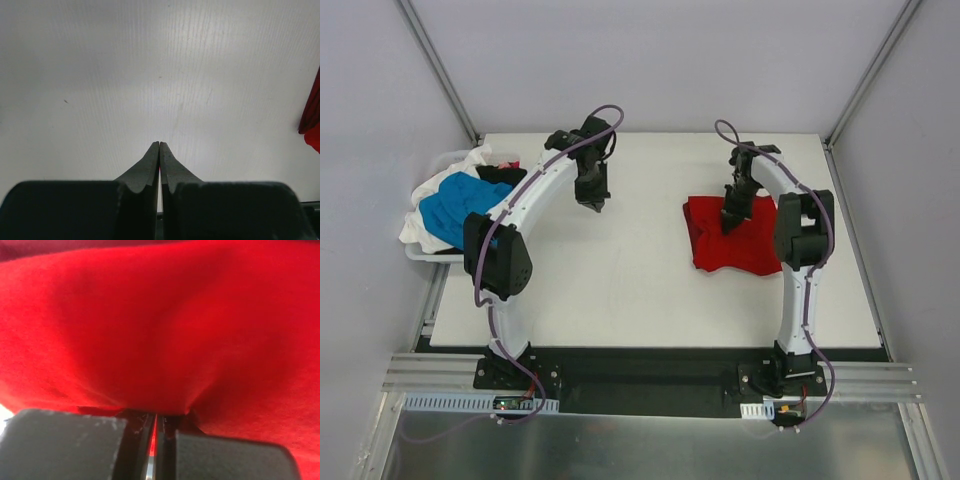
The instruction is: Fold and stack the t-shirts
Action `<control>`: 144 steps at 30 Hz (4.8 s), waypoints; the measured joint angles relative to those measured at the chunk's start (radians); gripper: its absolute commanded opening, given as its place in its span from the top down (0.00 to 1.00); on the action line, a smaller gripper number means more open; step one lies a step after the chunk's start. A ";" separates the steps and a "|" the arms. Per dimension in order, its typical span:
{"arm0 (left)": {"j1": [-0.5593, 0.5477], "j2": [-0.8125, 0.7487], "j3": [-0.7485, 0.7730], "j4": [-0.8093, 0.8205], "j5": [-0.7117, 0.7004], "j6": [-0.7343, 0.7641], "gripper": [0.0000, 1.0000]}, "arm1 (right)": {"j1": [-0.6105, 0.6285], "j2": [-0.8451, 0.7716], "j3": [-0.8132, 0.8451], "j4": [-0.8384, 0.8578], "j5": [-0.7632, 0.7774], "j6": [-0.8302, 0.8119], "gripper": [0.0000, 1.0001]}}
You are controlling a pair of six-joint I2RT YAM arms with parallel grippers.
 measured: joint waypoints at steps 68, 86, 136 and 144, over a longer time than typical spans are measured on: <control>0.009 -0.117 -0.190 -0.017 -0.079 -0.033 1.00 | 0.197 -0.509 -0.339 -0.045 0.302 -0.004 0.99; 0.009 -0.278 -0.368 0.039 -0.072 -0.032 1.00 | 0.043 -0.618 -0.380 -0.094 -0.117 0.244 0.99; 0.009 -0.441 -0.514 0.161 -0.154 0.024 0.95 | -0.036 -0.096 -0.114 0.171 0.097 0.095 0.99; 0.009 -0.441 -0.514 0.161 -0.126 0.009 0.95 | -0.104 -0.091 -0.062 0.141 0.090 0.074 0.99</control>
